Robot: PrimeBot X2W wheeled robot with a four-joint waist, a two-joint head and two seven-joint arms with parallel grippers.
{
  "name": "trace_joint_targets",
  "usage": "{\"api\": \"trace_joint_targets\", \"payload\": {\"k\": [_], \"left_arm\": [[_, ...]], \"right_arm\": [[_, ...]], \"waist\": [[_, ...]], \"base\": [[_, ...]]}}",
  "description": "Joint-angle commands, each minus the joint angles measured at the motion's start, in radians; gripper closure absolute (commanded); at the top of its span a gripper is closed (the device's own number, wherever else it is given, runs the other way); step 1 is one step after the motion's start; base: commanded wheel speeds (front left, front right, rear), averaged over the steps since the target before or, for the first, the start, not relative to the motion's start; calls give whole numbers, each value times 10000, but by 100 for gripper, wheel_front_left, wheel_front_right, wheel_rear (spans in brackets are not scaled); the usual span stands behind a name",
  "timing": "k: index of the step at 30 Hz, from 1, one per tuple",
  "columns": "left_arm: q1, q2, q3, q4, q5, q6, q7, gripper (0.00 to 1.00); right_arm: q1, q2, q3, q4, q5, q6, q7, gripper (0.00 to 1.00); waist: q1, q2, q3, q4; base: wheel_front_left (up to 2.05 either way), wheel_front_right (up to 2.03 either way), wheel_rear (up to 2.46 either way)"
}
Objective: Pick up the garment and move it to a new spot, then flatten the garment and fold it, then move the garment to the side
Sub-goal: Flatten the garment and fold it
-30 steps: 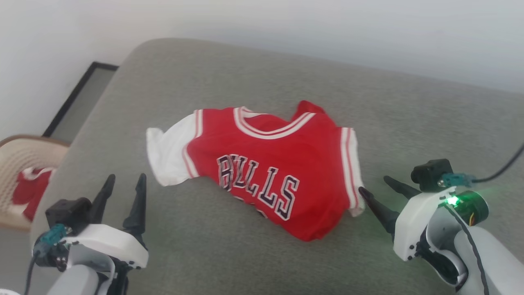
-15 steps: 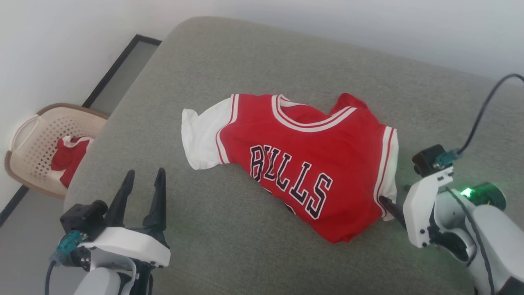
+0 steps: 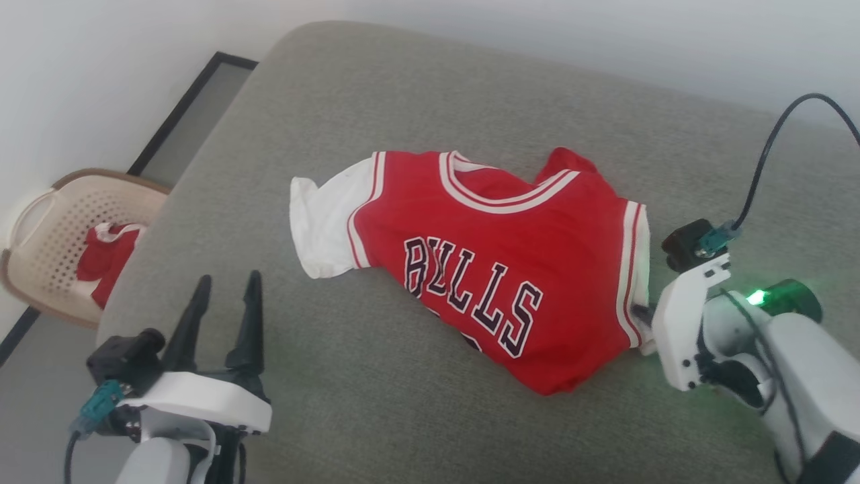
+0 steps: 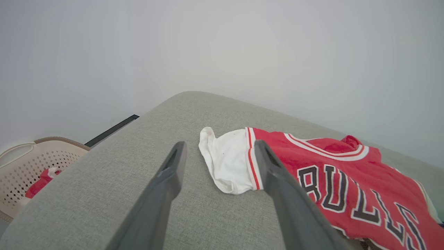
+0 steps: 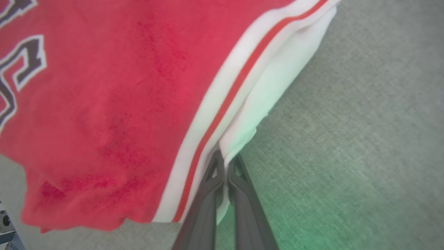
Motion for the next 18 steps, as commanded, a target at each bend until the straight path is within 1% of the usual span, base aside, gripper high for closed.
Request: {"api": "trace_joint_targets", "payload": {"k": [1,5,10,11,18], "left_arm": [[-15,-41,216,38,163,-105,-46,0],[88,-142,597,57,353,-260,-48,0],[173,-203,903,111,610,-451,-47,0],[173,-203,903,111,610,-451,-47,0],[231,-311,1211,147,840,-619,-49,0]], "right_arm": [[-14,-305,-23,-102,98,-21,136,100],[-66,-699,-300,-549,252,-19,183,100],[173,-1418,-925,-914,310,-19,287,100],[173,-1418,-925,-914,310,-19,287,100],[750,-2432,-2100,-1078,443,-19,416,100]], "waist": [[0,0,-84,-187],[0,0,-186,-519],[0,0,-282,-891],[0,0,-282,-891],[0,0,-376,-1244]], "base": [[0,0,0],[0,0,0],[0,0,0],[0,0,0],[0,0,0]]}}
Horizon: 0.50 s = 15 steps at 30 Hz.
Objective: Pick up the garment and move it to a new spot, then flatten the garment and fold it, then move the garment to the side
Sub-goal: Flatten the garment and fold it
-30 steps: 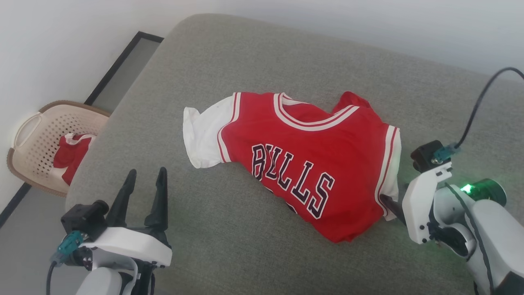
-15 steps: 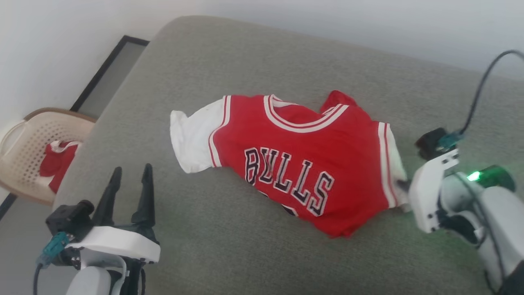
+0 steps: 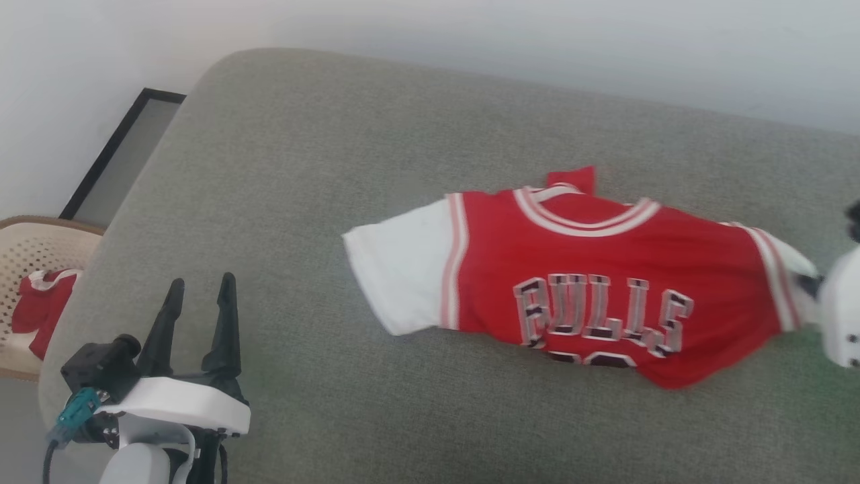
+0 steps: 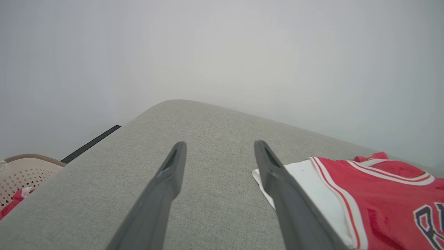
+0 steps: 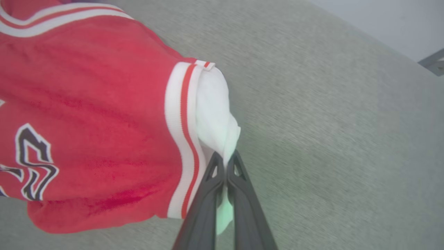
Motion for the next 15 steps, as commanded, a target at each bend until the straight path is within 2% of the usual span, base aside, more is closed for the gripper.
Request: {"api": "trace_joint_targets", "payload": {"k": [1,5,9,15], "left_arm": [[119,-35,47,11,85,-48,-49,0],[126,-135,148,13,185,-121,-51,0],[163,-185,185,57,286,-166,-49,0],[181,-159,247,95,391,-216,-49,0]], "right_arm": [[180,-159,-164,27,13,-17,29,100],[595,-310,-720,298,-18,-16,-41,100],[768,-129,-938,423,-98,-16,-373,100],[727,283,-177,-401,56,-16,-600,100]], "waist": [[0,-1,-13,-53],[0,-1,-36,-154],[0,-1,-60,-225],[0,-1,-181,-327]], "base": [[0,0,0],[0,0,0],[0,0,0],[0,0,0]]}}
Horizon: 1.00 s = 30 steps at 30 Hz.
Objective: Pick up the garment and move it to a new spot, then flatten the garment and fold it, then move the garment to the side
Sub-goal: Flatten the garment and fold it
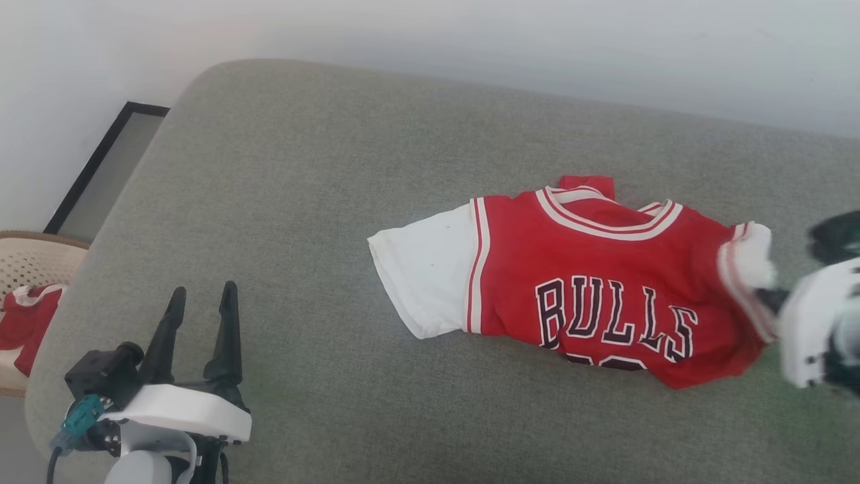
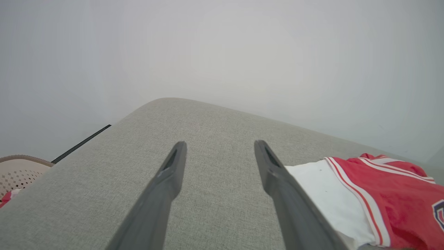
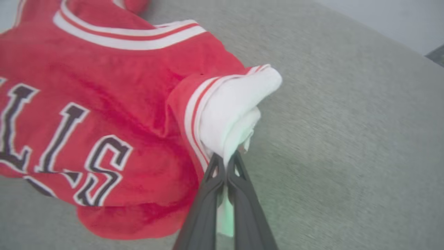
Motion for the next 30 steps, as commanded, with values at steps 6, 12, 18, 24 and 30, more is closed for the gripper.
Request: {"api": "trace_joint_targets", "payload": {"k": [6,12,18,24,30], "left_arm": [[74,39,-10,43,206,-53,-50,0],[131,-13,7,92,264,-64,-50,0],[204,-73,75,81,246,-72,-50,0],[281,-85,216,-37,260,-74,-51,0],[381,-122,351,-183,272,-77,-51,0]], "right_arm": [[10,640,1637,-1550,101,-14,97,100],[55,1184,2653,-1771,271,-12,245,97],[6,1215,2643,-1632,511,-12,102,0],[248,992,2179,-1959,546,-12,99,0],[585,752,1318,-2596,388,-12,294,0]], "waist": [[0,-1,-103,-12],[0,-1,-141,27],[0,-1,-166,-2],[0,-1,-152,-122],[0,-1,-65,-274]], "base": [[0,0,0],[0,0,0],[0,0,0],[0,0,0],[0,0,0]]}}
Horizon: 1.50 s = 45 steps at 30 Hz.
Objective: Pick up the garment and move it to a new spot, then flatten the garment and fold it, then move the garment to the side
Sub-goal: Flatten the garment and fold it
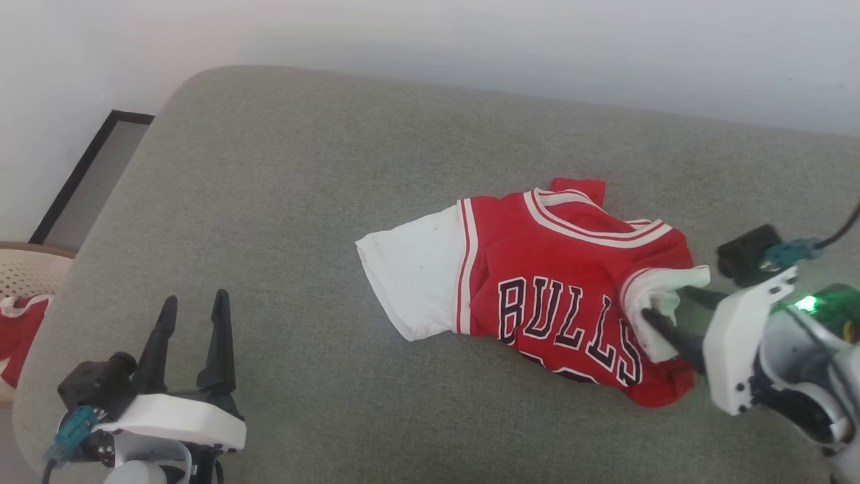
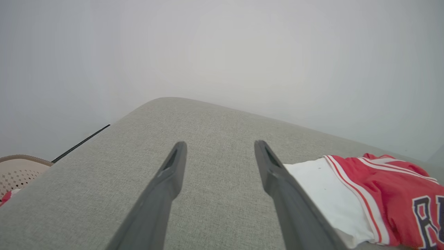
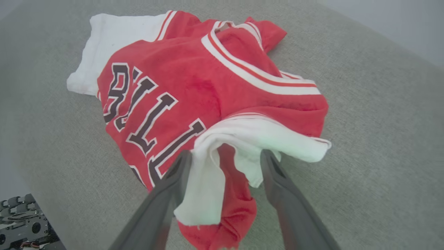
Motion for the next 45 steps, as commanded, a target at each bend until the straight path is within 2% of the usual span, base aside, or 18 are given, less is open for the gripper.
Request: {"api": "trace_joint_targets", "payload": {"k": [1,7,13,14,15,16,22,27,31,35,40,41,42,45], "left_arm": [[92,-16,21,-40,31,-32,-51,0],[-120,-98,-96,-136,15,-31,-50,0],[-335,-156,-301,-118,38,-31,-50,0],[-370,-161,-317,-87,46,-29,-50,0],[-405,-159,-327,-70,56,-26,-51,0],[-439,-164,-350,-64,51,-26,-51,0],[-329,-130,-290,-72,58,-27,-50,0],[-250,-101,-254,-113,72,-27,-51,0],[-313,-98,-324,-135,61,-27,-50,0],[-448,-97,-423,-98,73,-27,-50,0],[-579,-98,-484,-17,66,-27,-50,0],[-623,-93,-493,-1,57,-27,-50,0],[-660,-76,-519,20,41,-27,-50,0],[-737,5,-526,100,-21,-27,-52,0]], "right_arm": [[128,-11,-67,-74,-42,-10,53,0],[235,-179,-677,-210,-342,-10,266,0],[-106,-360,-286,185,-474,-7,218,0],[-200,-435,-105,257,-534,-7,119,35],[-284,-430,35,346,-480,-7,11,89],[-337,-511,198,427,-480,-9,-53,100],[-653,-946,284,694,-209,-12,-304,100],[-603,-1704,-349,648,4,-12,-223,100],[-364,-2184,-1064,1059,53,-12,-168,100],[-287,-2226,-1568,1803,75,-9,-205,100],[-526,-2022,-1502,2814,207,-12,-406,100],[-612,-1895,-1496,3054,278,-12,-432,81],[-685,-1805,-1472,3260,308,-12,-445,1],[-967,-1626,-1300,3635,421,-12,-582,0]], "waist": [[0,0,26,-18],[0,0,324,47],[0,0,670,280],[0,0,703,317],[0,0,725,341],[0,0,744,375],[0,0,714,381],[0,0,713,278],[0,0,796,242],[0,0,938,244],[0,0,1076,260],[0,0,1093,247],[0,0,1097,232],[0,0,1076,151]], "base": [[0,0,0],[0,0,0],[0,0,0],[0,0,0],[0,0,0],[0,0,0],[0,0,0],[0,0,0],[0,0,0],[0,0,0],[0,0,0],[0,0,0],[0,0,0],[0,0,0]]}}
